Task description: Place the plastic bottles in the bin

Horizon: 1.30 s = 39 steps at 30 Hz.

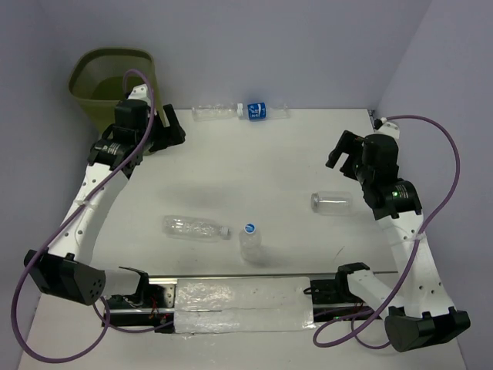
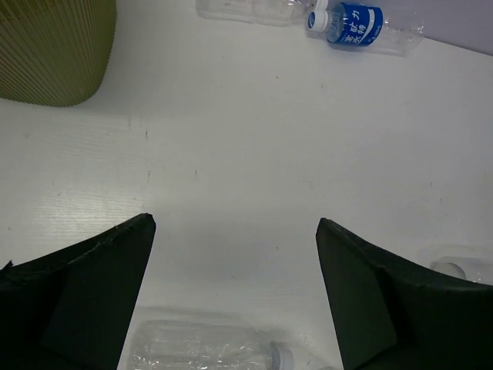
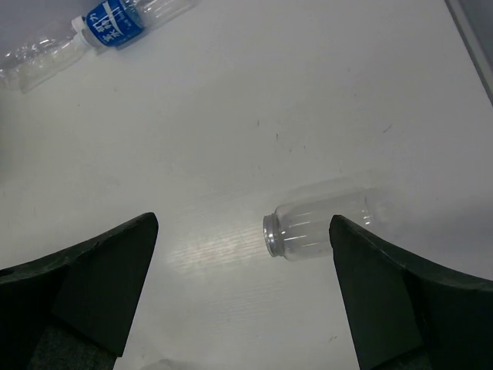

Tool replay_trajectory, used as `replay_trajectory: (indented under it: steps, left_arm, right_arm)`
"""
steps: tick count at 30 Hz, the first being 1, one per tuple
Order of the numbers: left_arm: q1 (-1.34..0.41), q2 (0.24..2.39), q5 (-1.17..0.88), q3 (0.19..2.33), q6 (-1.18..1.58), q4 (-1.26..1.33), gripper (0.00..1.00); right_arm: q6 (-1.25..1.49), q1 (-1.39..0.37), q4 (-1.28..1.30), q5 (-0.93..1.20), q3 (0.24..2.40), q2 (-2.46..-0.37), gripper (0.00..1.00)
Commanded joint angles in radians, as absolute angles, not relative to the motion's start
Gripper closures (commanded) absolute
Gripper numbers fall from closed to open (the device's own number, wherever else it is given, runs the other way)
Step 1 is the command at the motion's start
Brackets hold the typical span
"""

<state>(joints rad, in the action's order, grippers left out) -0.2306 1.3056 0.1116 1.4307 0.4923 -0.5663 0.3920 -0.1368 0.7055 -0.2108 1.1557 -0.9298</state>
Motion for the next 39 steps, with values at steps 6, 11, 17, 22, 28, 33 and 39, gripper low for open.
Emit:
replay_trajectory:
  steps: [6, 11, 17, 22, 28, 33, 39]
  left_arm:
    - [-0.230, 1.272, 0.087, 1.497, 0.460, -0.578, 0.01]
    - [-0.230, 1.256, 0.068, 1.486, 0.454, -0.586, 0.01]
    - [-0.242, 1.233, 0.103, 1.444, 0.485, -0.640, 0.01]
    - [-0.264, 1.233, 0.207, 1.408, 0.685, -0.845, 0.02]
    - [-0.356, 1.175, 0.256, 1.234, 1.053, -1.049, 0.01]
    - [-0.370, 1.063, 0.203, 1.065, 1.271, -1.144, 0.01]
    - [-0.370, 0.962, 0.077, 0.868, 1.511, -1.008, 0.01]
  right_arm:
    - [0.396, -0.137, 0.698, -0.245, 1.160, -0.879, 0.00]
    - [0.402, -0.135, 0.690, -0.224, 1.157, -0.882, 0.00]
    - [0.410, -0.137, 0.678, -0.193, 1.155, -0.876, 0.00]
    - [0.417, -0.137, 0.663, -0.169, 1.129, -0.877, 0.00]
    - [0.431, -0.137, 0.663, -0.150, 1.152, -0.920, 0.00]
    - [0.433, -0.137, 0.660, -0.138, 1.155, -0.937, 0.00]
    - [0.436, -0.137, 0.661, -0.114, 1.149, -0.956, 0.00]
